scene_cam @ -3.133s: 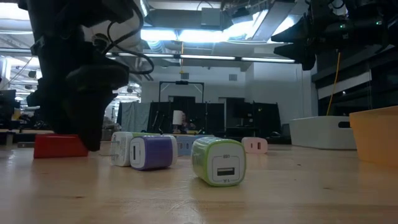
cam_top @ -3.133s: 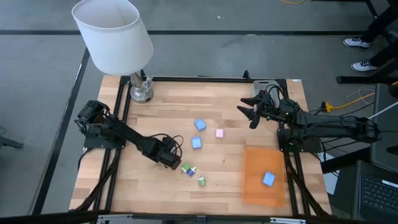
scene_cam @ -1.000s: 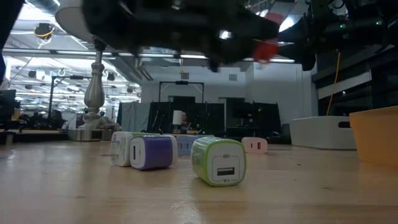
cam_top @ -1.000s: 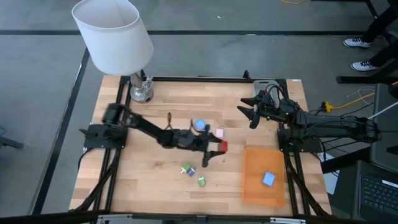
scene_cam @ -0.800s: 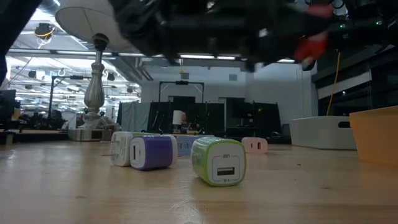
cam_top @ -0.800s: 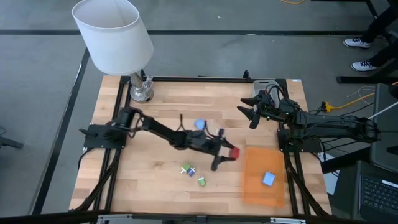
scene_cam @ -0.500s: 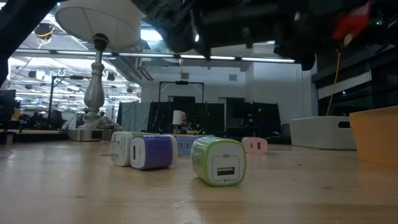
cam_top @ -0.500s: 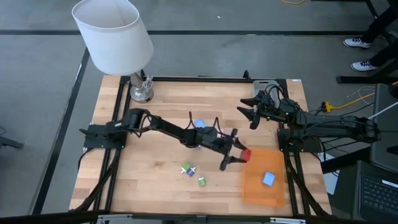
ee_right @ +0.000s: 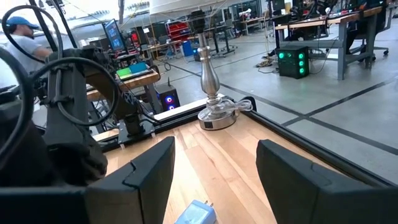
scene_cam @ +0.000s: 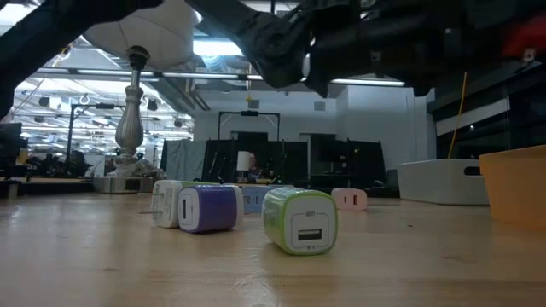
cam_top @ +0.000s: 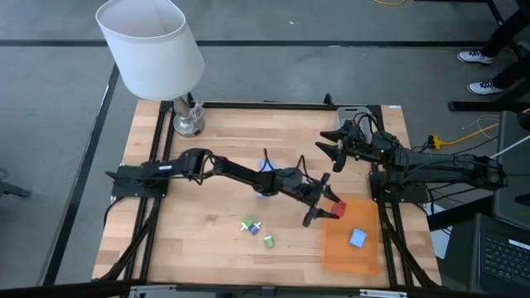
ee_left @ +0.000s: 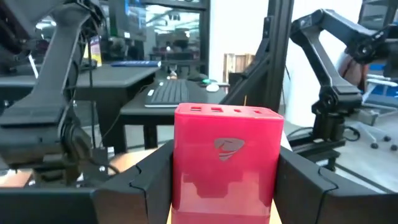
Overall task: Pick & Place Office items
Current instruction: Put the red charger adapter into the orange bin, then put the pink charger adapter into the orange bin
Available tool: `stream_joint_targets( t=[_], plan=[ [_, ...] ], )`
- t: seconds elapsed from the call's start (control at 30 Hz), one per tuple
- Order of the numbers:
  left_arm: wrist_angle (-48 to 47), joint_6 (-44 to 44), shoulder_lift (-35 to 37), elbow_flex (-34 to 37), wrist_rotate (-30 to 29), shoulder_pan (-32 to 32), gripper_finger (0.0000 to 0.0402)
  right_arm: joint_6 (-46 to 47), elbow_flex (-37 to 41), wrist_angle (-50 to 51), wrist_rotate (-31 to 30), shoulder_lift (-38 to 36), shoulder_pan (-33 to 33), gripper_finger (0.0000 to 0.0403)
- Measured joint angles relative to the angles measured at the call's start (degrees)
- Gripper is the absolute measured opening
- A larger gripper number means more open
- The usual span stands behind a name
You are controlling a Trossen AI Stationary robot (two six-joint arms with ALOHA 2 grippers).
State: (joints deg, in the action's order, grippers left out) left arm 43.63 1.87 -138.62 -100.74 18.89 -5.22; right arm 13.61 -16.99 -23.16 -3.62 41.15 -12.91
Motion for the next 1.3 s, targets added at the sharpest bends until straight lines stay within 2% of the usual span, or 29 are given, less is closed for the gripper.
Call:
stream_joint_targets(
  t=[0.47, 0.53, 0.73, 0.83, 1.03, 1.13, 1.2, 1.3],
  plan=[
    [-1.0, 3.8, -6.8, -8.4, 1.5, -0.7, 0.0208, -0.2, 0.0, 0.0, 0.0, 0.0, 0.0, 0.0224],
    [-1.3, 4.1, -6.9, -8.4, 0.3, -0.8, 0.0223, -0.2, 0.0, 0.0, 0.0, 0.0, 0.0, 0.0224],
    [-1.7, 6.4, -6.9, -8.4, -1.0, -0.8, 0.0311, -0.2, 0.0, 0.0, 0.0, 0.0, 0.0, 0.0224],
    [-1.4, 6.4, -6.9, -8.4, -0.9, -0.8, 0.0323, -0.2, 0.0, 0.0, 0.0, 0.0, 0.0, 0.0224],
    [-1.4, 3.9, -5.4, -8.4, 1.6, -1.7, 0.0320, -0.4, 0.0, 0.0, 0.1, 0.0, 0.0, 0.0224],
    [-6.7, 1.2, -1.7, -8.4, 3.7, -2.8, 0.0313, -1.2, 0.0, 0.0, 0.2, 0.0, 0.0, 0.0224],
    [-15.5, -3.4, 1.7, -8.4, 3.2, -3.7, 0.0306, -2.2, 0.0, -0.2, 0.2, 0.0, 0.0, 0.0224],
    [-31.9, -12.3, 7.3, -8.4, -3.7, -5.7, 0.0294, -3.5, 0.0, -0.5, 0.2, 0.0, 0.0, 0.0224]
  ],
)
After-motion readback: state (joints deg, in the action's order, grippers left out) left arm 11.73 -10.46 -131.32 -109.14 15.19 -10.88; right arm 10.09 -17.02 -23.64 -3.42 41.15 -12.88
